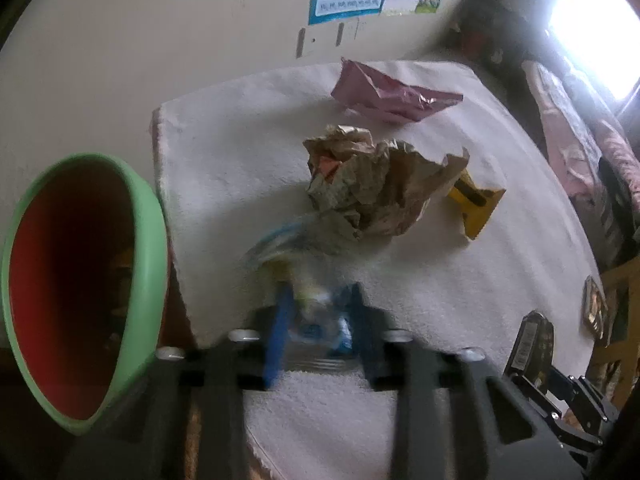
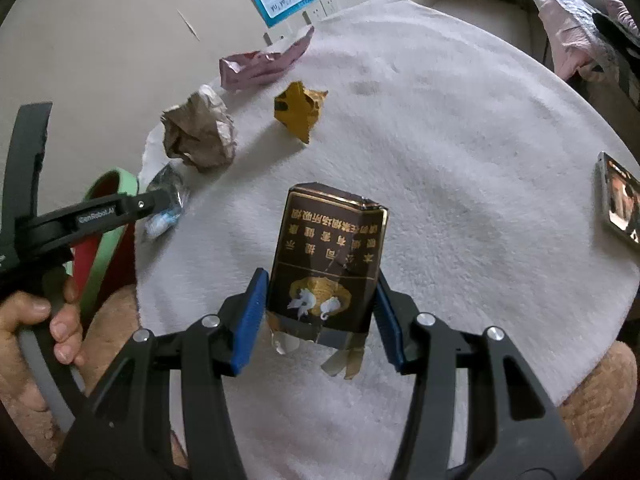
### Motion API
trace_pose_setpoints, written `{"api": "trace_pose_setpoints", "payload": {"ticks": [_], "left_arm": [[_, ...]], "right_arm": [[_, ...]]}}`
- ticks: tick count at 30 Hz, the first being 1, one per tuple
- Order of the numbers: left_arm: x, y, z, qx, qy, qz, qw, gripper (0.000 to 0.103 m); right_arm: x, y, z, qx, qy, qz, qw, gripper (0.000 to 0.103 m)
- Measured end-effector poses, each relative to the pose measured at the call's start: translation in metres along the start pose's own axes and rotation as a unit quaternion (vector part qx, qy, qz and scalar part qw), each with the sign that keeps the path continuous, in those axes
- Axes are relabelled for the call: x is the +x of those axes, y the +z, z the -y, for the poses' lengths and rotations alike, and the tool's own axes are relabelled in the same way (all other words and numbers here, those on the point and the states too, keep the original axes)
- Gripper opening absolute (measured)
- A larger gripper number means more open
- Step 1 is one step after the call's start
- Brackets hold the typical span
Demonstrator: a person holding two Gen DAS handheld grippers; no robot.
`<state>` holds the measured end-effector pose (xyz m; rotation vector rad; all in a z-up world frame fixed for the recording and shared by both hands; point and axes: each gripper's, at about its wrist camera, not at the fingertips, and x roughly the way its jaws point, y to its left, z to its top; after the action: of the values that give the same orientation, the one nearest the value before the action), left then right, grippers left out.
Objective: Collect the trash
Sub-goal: 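Close the right tool on the brown cigarette box and lift it, then carry the foil wrapper and brown box over the bin and open both tools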
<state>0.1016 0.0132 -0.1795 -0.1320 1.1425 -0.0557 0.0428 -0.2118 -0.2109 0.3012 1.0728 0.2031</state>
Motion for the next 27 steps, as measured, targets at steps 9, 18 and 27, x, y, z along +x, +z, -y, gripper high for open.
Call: {"api": "trace_pose_setpoints", "payload": {"ticks": [9, 18, 27], "left_arm": [[-0.050, -0.014, -0.006, 0.010, -0.022, 0.059, 0.9980, 0.010], [-0.094, -0.026, -0.027, -0.007, -0.011, 0.109, 0.9939, 0.010], [-0.103, -0.031, -0.063, -0.039, 0.008, 0.124, 0.9914, 0.010]], "right_arm": [[-0.014, 0.000, -0.010, -0.002, 0.009, 0.005, 1.000, 0.050], [-0.015, -0.004, -0.030, -0.028, 0.007, -0.001, 1.000, 0.050], [-0.013, -0.002, -0.057, -0.066, 0.007, -0.004, 0.998, 0.050]]}}
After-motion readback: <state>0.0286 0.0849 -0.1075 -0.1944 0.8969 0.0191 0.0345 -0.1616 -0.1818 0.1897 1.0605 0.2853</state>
